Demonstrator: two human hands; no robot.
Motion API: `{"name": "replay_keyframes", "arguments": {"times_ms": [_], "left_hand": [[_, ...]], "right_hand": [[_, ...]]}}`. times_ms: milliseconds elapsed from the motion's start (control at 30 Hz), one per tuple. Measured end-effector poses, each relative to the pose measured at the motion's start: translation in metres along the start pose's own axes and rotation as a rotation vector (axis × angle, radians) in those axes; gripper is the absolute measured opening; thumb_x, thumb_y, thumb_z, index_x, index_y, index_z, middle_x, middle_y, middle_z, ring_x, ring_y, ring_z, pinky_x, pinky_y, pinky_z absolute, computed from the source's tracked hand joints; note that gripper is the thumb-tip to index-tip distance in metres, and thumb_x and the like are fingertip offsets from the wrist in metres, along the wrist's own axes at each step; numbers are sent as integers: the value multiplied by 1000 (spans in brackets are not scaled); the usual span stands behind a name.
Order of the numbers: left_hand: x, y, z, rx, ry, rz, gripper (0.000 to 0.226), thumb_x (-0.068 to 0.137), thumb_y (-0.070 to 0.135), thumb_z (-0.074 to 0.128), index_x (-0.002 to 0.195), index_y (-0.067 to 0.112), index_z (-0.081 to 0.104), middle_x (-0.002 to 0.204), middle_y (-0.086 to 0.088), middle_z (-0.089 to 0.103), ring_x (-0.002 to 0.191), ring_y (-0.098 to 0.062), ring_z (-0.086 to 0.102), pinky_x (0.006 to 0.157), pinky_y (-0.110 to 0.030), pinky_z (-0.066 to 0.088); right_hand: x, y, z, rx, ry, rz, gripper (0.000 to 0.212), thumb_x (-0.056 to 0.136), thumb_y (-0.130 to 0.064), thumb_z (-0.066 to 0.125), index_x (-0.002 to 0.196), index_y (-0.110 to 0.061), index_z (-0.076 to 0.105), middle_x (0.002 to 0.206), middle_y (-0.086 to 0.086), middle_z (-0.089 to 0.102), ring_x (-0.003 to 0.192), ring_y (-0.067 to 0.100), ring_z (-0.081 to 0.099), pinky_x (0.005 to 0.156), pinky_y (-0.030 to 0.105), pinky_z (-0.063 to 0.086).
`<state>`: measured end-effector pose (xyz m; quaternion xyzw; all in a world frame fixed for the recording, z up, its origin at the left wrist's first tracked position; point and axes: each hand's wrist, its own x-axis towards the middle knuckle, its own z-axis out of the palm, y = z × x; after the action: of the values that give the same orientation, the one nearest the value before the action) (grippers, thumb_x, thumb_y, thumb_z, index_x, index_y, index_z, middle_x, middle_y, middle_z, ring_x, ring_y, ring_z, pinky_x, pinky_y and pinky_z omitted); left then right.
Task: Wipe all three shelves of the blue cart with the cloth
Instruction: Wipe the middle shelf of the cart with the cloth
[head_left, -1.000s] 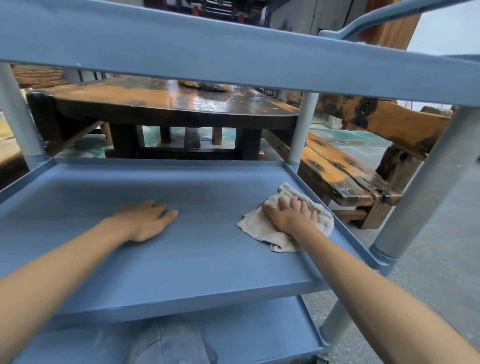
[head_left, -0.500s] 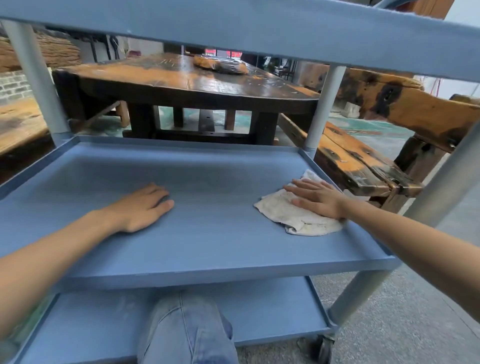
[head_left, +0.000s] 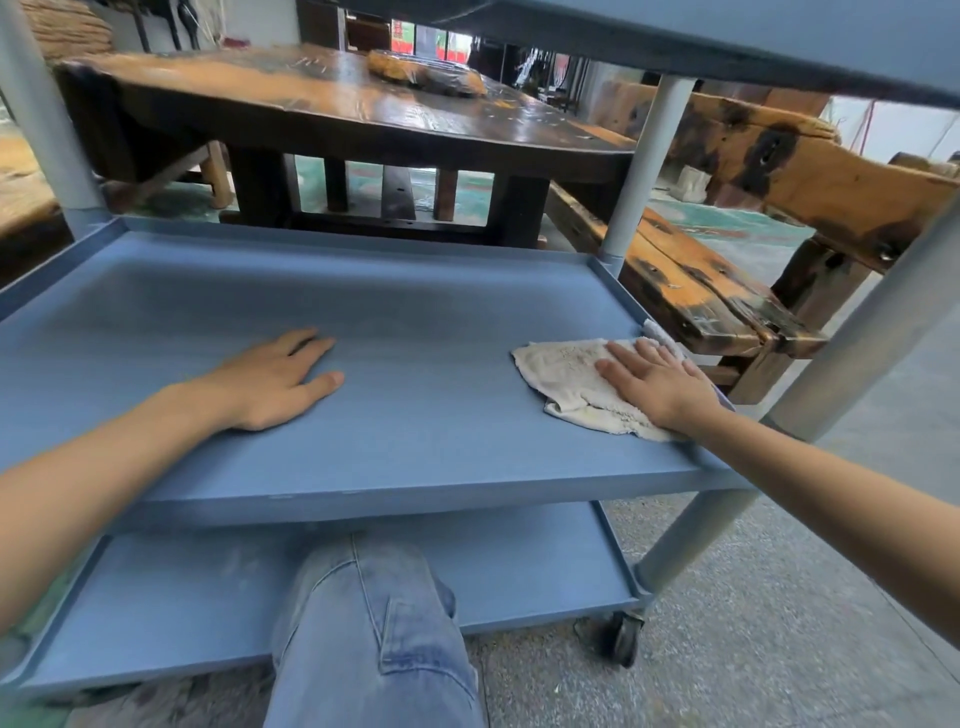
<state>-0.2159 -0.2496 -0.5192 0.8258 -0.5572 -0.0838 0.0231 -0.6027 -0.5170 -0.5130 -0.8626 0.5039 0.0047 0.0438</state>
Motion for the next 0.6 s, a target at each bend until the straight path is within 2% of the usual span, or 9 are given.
{"name": "replay_keyframes", "arguments": {"times_ms": [133, 200, 233, 300, 333, 367, 467, 533, 600], "left_hand": [[-6, 3, 1, 32, 15, 5, 72, 100, 61, 20, 161, 24, 10, 169, -1, 4, 155, -19, 6, 124, -34, 9], [-7, 3, -2, 38, 11, 6, 72, 100, 61, 20, 161, 23, 10, 169, 0, 4, 155, -18, 6, 124, -33, 8], [-9, 3, -3, 32, 0, 3, 72, 101, 60, 21, 161, 23, 10, 169, 1, 4, 155, -18, 6, 124, -33, 8], [-10, 3, -6, 20, -14, -2, 71, 101, 60, 21, 161, 23, 11, 169, 2, 4, 155, -17, 6, 123, -33, 8], [-11, 3, -7, 18, -17, -2, 71, 101, 60, 20, 161, 23, 11, 169, 3, 4, 155, -16, 6, 124, -33, 8], [-10, 2, -9, 14, -16, -2, 70, 101, 60, 18, 161, 23, 12, 169, 3, 5, 155, -16, 6, 124, -33, 8], [-12, 2, -8, -8, -3, -7, 69, 101, 59, 16, 160, 24, 15, 168, 4, 8, 155, -14, 7, 123, -33, 9], [-13, 1, -6, -12, 15, -3, 70, 100, 60, 15, 160, 24, 16, 168, 4, 9, 155, -14, 8, 124, -33, 10], [-13, 2, -4, 6, 29, 6, 69, 101, 59, 16, 160, 24, 15, 168, 4, 9, 155, -14, 8, 123, -33, 10]], "right_hand": [[-20, -6, 4, 24, 20, 106, 63, 103, -65, 16, 160, -40, 21, 172, 8, 9, 159, 25, 8, 125, 51, 5], [-23, -5, 1, 27, -52, 118, 66, 103, -66, 16, 162, -36, 17, 172, 12, 6, 158, 29, 9, 125, 53, 6], [-23, -3, -4, 10, -88, 90, 72, 100, -71, 15, 162, -33, 20, 171, 14, 12, 157, 32, 17, 125, 54, 13], [-18, 3, -22, -59, -48, -52, 94, 91, -84, 9, 157, -22, 33, 157, 20, 42, 140, 36, 47, 114, 55, 38], [-15, 7, -33, -91, 6, -146, 98, 89, -86, 8, 156, -20, 33, 152, 19, 49, 133, 35, 55, 108, 54, 45], [-12, 11, -42, -119, 42, -261, 94, 90, -85, 10, 158, -22, 29, 155, 16, 45, 135, 32, 53, 109, 53, 46], [-6, 27, -45, -178, -80, -595, 65, 98, -73, 19, 159, -50, 16, 171, -4, 16, 156, 16, 19, 126, 49, 19], [-8, 35, -30, -153, -137, -629, 57, 101, -66, 20, 156, -58, 10, 172, -9, 8, 158, 11, 9, 128, 48, 6], [-11, 40, -20, -98, -115, -562, 56, 100, -69, 17, 154, -63, 6, 172, -9, 6, 158, 14, 9, 128, 47, 4]]}}
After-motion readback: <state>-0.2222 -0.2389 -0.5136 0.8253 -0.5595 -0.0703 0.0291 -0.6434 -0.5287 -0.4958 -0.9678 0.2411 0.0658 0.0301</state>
